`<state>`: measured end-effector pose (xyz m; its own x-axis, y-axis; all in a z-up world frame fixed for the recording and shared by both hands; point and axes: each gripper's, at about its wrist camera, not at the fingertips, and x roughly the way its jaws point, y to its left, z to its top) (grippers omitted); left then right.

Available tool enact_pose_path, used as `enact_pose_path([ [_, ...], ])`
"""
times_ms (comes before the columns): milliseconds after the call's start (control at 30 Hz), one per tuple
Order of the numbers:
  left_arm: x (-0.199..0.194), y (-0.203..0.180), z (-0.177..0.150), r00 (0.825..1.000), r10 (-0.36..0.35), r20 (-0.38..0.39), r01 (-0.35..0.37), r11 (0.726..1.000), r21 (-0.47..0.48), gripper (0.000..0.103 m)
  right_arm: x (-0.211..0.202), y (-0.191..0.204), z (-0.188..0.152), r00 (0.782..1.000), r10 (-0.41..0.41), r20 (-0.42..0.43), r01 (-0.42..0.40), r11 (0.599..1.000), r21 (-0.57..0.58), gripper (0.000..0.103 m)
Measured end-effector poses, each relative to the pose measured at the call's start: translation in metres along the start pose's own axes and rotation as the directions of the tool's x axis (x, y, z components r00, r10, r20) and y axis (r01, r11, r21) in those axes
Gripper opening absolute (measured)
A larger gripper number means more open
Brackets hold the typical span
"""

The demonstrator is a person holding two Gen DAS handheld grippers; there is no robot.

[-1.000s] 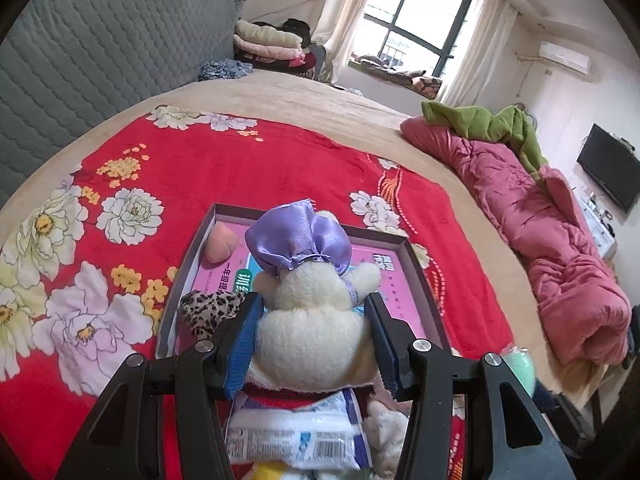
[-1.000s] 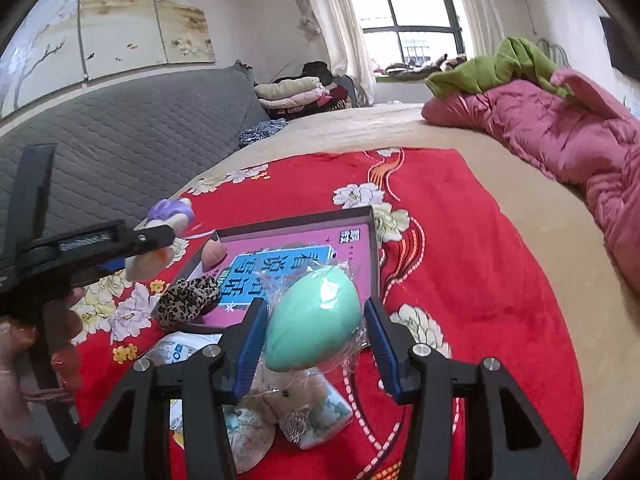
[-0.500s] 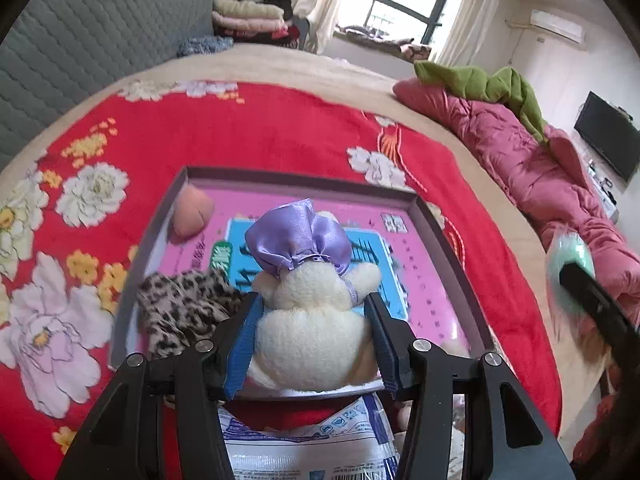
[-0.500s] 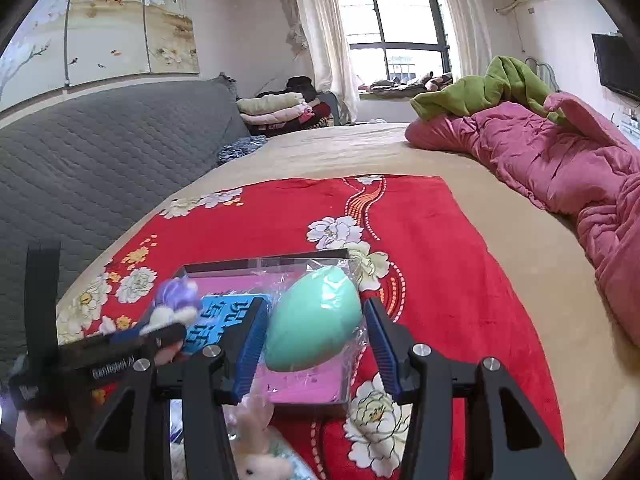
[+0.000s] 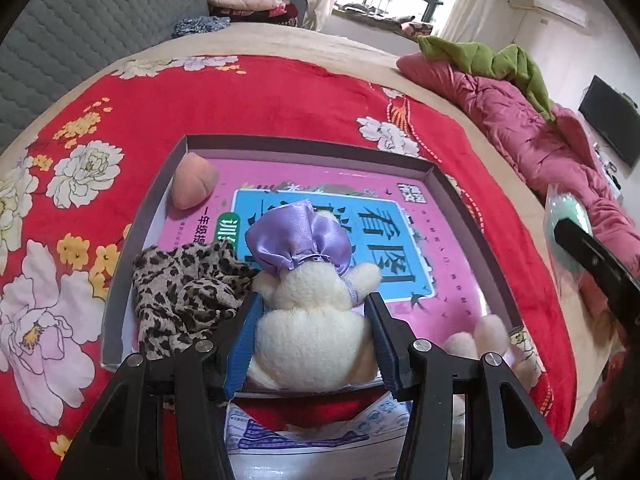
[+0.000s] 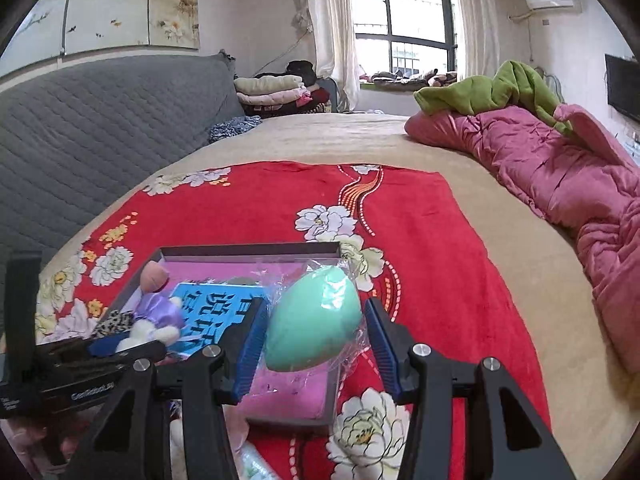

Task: Organize soft objects
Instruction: 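Carry the bunny over the pink box with the left tool while the right tool carries the mint sponge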

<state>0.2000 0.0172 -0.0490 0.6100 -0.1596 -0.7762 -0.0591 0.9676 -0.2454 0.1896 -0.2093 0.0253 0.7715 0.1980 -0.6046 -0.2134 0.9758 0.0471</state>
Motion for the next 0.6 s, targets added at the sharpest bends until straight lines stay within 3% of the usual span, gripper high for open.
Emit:
enact_pose_path([
  [300,0.005,0.001,-0.004,0.999,-0.011,-0.033,0.011,1.0,-0.008,0.054,0.035,0.013,-0.001,0.996,-0.062,-0.063,0.056,0.993,-0.102,0.05],
  [600,0.006,0.005,-0.002,0.999,-0.015,-0.045,0.014,1.0,-0.015,0.055,0.064,0.024,-0.006,0.989,-0.024,-0.145,0.006,0.993,-0.121,0.05],
])
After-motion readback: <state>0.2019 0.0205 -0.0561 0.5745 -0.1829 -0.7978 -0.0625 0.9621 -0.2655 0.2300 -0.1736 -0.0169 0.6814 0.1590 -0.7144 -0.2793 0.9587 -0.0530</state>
